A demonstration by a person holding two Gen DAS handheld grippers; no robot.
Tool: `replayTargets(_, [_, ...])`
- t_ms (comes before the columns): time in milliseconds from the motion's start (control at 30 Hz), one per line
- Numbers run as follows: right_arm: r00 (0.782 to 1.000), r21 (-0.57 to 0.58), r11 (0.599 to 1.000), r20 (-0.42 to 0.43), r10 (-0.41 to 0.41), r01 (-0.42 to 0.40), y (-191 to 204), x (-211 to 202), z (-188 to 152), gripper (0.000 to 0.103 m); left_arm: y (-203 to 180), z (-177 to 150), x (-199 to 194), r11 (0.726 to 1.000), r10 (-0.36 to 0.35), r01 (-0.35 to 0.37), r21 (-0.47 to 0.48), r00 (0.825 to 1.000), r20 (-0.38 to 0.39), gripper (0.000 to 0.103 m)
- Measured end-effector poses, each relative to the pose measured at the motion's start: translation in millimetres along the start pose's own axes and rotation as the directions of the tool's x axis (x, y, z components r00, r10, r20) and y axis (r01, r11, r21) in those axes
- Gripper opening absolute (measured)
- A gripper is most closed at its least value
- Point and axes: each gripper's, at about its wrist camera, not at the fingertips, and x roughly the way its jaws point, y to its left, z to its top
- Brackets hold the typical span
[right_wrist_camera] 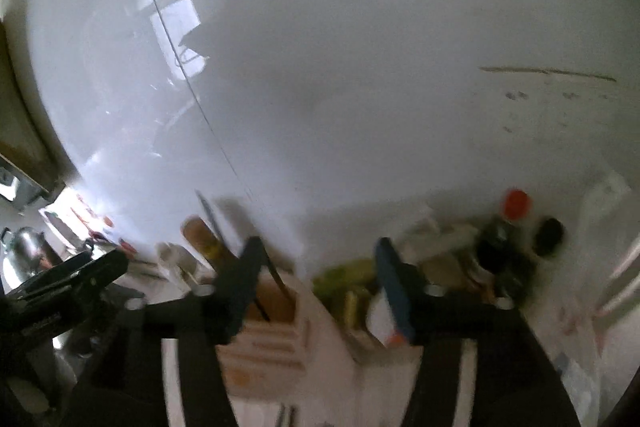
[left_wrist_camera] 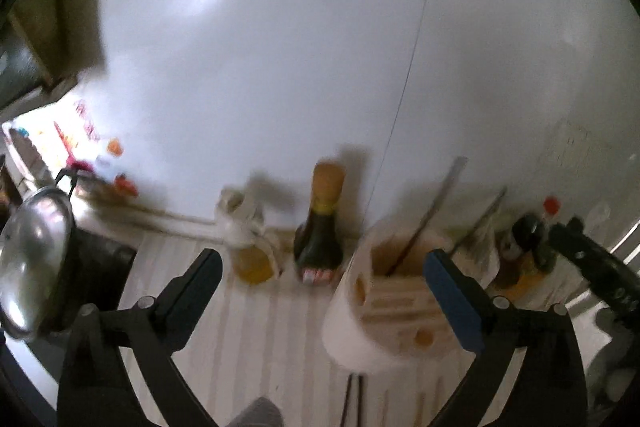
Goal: Organize utensils
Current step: 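Grasp a dark chopstick with left tool while right tool grasps a light wooden chopstick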
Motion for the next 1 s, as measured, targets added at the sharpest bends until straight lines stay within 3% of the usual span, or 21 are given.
replayTargets(167, [0.992,0.037,0.997,-0.111,-0.066,0.070,-15,-13,-48,0.088,0,-46,7,0.999,0.031,-0.030,0.019,0.996,-0.078,0.103])
replayTargets(267, [0.976,0.061,0.992,-0.199,-0.092,0.106,-31,-7,-86,0.088,-4,-76,16,0.999,0.035,-0.030,0.033,0.988,-0.150,0.103])
replayTargets(433, [0.934,0.078,0.985,-0.336,-0.119,0.154,-49,10,-148,0.087,-9,-137,43,0.995,0.080,-0.059,0.085,0.956,-0.281,0.103])
replayTargets(600, [0.876,0.083,0.982,-0.468,-0.113,0.171,-63,36,-203,0.072,-16,-183,75,0.988,0.130,-0.083,0.132,0.909,-0.395,0.103])
replayTargets(667, [0.858,0.084,0.982,-0.504,-0.104,0.169,-66,47,-220,0.061,-19,-193,83,0.987,0.130,-0.077,0.142,0.897,-0.422,0.103])
replayTargets(733, [0.840,0.083,0.982,-0.532,-0.102,0.172,-67,56,-234,0.057,-25,-204,92,0.986,0.129,-0.065,0.155,0.885,-0.448,0.100])
replayTargets(867, [0.806,0.071,0.984,-0.584,-0.093,0.164,-68,71,-260,0.050,-36,-223,113,0.984,0.115,-0.028,0.177,0.856,-0.504,0.083])
replayTargets(1000, [0.780,0.041,0.986,-0.618,-0.102,0.161,-59,83,-272,0.042,-46,-237,125,0.979,0.120,-0.010,0.205,0.840,-0.529,0.048])
